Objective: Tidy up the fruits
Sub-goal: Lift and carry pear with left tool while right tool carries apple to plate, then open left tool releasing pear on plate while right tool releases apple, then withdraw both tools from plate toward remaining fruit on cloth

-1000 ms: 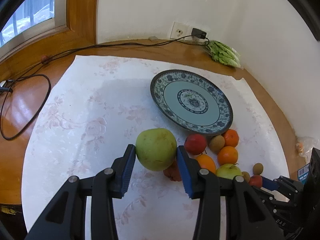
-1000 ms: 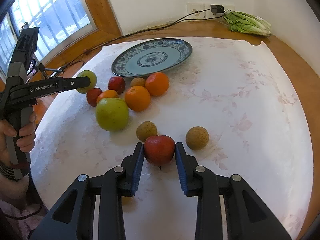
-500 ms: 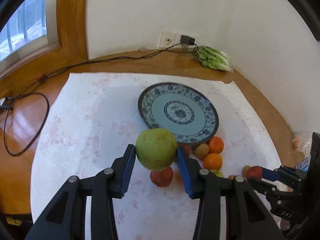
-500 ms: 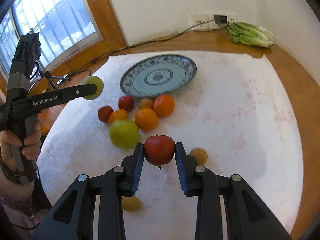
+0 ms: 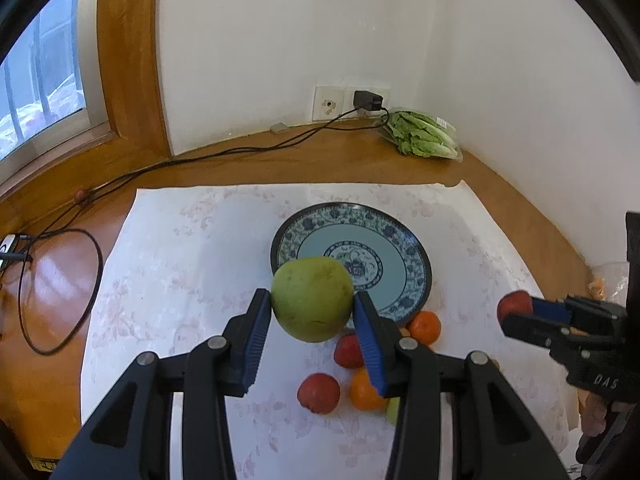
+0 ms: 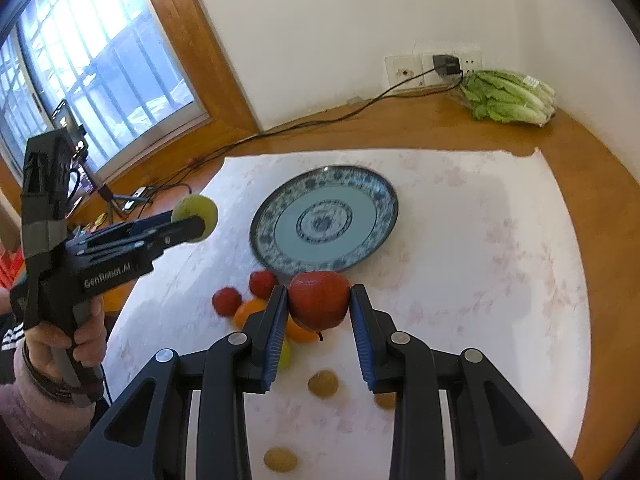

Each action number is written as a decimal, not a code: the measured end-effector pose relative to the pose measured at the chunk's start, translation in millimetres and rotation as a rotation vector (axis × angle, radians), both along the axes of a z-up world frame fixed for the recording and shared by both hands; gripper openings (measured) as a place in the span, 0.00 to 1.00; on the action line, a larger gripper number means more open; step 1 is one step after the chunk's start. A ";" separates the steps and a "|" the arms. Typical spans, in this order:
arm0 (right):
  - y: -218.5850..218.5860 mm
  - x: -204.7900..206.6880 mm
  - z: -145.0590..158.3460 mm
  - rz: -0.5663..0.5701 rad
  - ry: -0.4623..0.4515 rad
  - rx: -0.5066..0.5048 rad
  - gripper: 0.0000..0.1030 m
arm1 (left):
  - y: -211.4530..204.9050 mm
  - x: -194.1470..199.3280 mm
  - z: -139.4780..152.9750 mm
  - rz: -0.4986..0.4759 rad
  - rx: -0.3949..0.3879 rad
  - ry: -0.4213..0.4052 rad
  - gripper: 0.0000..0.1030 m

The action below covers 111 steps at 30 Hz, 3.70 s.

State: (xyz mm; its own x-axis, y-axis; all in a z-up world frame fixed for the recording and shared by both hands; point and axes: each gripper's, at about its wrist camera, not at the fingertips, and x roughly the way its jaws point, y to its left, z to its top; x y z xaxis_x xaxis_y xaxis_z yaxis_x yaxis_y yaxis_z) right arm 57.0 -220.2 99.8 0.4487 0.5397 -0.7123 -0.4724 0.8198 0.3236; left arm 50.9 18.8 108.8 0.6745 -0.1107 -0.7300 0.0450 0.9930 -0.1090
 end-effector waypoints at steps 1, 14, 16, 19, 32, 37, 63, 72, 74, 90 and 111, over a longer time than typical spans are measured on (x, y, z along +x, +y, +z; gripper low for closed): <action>0.8 3.5 1.2 -0.002 -0.006 -0.003 0.31 | -0.6 2.9 -0.7 0.001 0.000 -0.001 0.43; 18.8 59.4 -29.0 -0.050 0.012 0.009 0.31 | -9.5 53.0 -42.2 -0.003 -0.010 0.038 0.43; 25.1 69.8 -31.7 -0.044 0.005 -0.006 0.31 | -10.3 61.2 -45.8 -0.007 0.001 0.040 0.43; 34.6 80.5 -32.4 -0.034 -0.011 -0.025 0.31 | -11.0 70.7 -47.4 -0.013 0.007 0.035 0.43; 60.7 118.2 -45.8 -0.021 -0.024 -0.072 0.31 | -13.1 106.9 -62.1 -0.021 0.016 0.053 0.43; 64.1 124.5 -52.5 -0.015 -0.015 -0.077 0.31 | -13.3 112.9 -66.3 -0.027 0.017 0.058 0.43; 68.2 138.5 -75.0 -0.019 0.048 -0.084 0.32 | -17.2 116.3 -69.3 -0.061 0.020 0.054 0.44; 53.6 132.4 -66.5 -0.050 0.063 -0.060 0.46 | -19.5 104.5 -55.4 -0.063 0.007 0.044 0.56; 49.9 128.8 -62.9 -0.052 0.066 -0.048 0.47 | -20.0 101.1 -52.4 -0.062 0.007 0.044 0.58; 40.0 81.4 -41.9 -0.010 0.071 -0.036 0.47 | -14.2 63.9 -40.0 -0.031 0.017 0.092 0.66; 2.4 15.7 -40.9 -0.056 0.072 -0.092 0.47 | -8.1 7.9 -42.6 -0.012 0.028 0.129 0.69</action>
State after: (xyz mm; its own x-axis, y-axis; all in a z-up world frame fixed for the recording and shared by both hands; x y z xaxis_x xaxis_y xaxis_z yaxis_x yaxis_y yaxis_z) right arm 72.7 -217.8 58.9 0.4223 0.4463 -0.7890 -0.4033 0.8720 0.2774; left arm 58.8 10.7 66.2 0.5732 -0.0966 -0.8137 0.0448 0.9952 -0.0866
